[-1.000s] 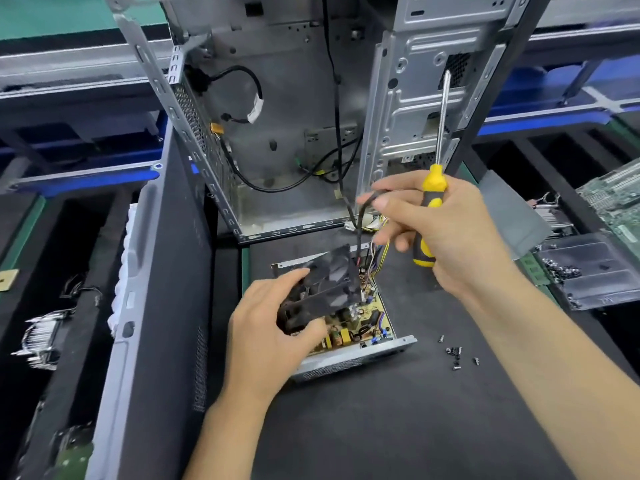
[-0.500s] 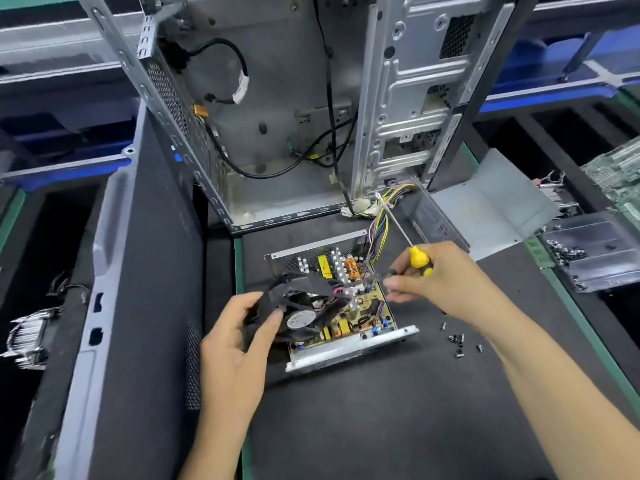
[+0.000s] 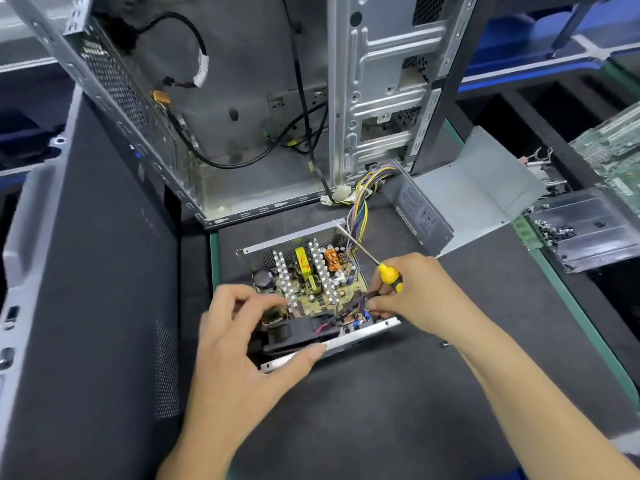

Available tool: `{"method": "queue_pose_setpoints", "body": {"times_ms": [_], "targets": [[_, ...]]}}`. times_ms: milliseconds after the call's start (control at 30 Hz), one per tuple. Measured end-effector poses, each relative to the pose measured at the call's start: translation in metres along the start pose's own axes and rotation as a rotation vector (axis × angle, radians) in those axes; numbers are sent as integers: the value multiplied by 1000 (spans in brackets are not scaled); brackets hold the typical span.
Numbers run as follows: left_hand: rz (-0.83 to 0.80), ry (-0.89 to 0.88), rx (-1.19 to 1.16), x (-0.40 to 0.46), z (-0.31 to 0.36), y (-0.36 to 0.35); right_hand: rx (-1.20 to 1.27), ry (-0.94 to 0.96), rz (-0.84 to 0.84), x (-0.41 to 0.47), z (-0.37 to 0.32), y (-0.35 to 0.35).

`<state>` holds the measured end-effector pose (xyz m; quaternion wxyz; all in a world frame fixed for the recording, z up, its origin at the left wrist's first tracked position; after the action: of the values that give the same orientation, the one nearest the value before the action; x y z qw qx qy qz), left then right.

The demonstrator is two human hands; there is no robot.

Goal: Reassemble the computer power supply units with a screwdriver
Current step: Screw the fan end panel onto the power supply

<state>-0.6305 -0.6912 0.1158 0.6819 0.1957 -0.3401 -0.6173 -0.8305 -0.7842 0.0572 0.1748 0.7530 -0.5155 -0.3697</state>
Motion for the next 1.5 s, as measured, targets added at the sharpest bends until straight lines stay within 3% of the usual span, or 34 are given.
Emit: {"method": "queue_pose_setpoints", "body": {"times_ms": [100, 433, 933, 1200, 1400, 1500], "targets": [[-72, -100, 9, 7, 12, -11, -56, 10, 22, 1, -1, -2], [-61, 113, -248, 5, -17, -19, -104, 64, 32, -3, -3, -6], [-165, 140, -294, 10, -15, -32, -180, 111, -42, 5, -8, -14], [-148, 113, -340, 8, -12, -35, -62, 2, -42, 7, 6, -16], [-72, 43, -330, -6, -16, -32, -151, 6, -88, 13, 1, -20], [-46, 49, -331, -21, -24, -31, -15, -10, -68, 3, 8, -12]]}}
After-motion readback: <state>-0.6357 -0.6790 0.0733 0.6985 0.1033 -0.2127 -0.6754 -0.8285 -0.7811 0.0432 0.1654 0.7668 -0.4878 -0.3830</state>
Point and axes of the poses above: each hand's wrist, its own x-axis towards the middle knuckle, its own y-axis out of the back of the hand, z = x × y, the point moved 10 cm from there along x, towards the middle knuckle, and after that the axes turned 5 degrees about -y, right-handed, at the moved point
